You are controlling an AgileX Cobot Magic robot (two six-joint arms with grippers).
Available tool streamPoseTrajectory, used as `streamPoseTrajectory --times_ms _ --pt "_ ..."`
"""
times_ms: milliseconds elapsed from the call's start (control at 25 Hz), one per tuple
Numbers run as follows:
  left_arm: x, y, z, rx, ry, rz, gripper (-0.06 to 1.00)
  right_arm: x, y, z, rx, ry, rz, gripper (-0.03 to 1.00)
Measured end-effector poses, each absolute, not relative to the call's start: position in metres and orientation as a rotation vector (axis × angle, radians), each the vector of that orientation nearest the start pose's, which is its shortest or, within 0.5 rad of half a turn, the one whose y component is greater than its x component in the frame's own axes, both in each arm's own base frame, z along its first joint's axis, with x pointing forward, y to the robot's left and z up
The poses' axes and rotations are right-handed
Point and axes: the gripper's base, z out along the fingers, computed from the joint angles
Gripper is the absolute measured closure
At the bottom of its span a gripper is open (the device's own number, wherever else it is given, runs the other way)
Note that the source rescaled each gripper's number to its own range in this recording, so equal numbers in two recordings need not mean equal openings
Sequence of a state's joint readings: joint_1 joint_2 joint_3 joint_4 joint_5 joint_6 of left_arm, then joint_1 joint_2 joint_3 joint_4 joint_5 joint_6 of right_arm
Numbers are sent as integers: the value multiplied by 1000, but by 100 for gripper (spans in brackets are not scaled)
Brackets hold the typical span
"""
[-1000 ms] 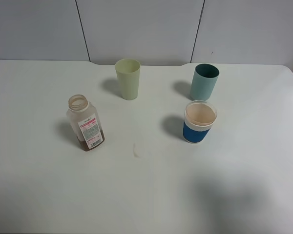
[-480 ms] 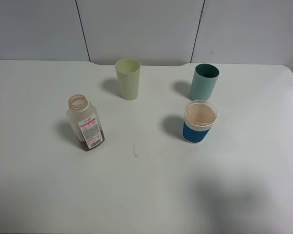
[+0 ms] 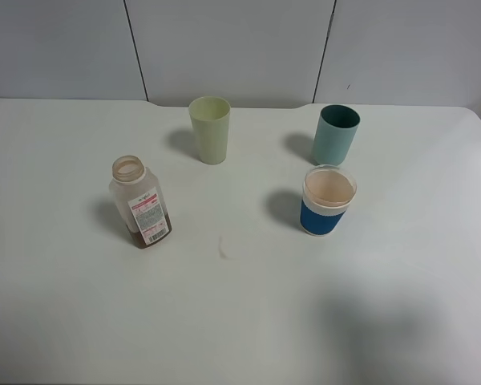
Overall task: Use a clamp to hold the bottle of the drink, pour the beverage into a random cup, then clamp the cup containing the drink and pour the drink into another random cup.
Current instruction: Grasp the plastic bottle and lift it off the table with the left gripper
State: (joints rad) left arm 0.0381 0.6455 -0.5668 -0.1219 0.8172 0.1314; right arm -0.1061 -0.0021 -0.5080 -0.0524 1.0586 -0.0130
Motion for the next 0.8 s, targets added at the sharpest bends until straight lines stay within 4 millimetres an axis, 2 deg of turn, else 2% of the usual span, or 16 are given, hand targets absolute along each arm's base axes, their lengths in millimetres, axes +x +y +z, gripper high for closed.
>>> streamPoseTrajectory --times_ms 240,640,800 --pt "128 -9 265 114 2536 -128 -6 -7 -3 280 97 2031 -138 12" --pt "138 -46 243 507 2670 -223 -6 -7 -3 280 97 2031 -138 12" --pt "140 -55 229 583 2691 -233 -6 -7 -3 280 97 2031 -138 12"
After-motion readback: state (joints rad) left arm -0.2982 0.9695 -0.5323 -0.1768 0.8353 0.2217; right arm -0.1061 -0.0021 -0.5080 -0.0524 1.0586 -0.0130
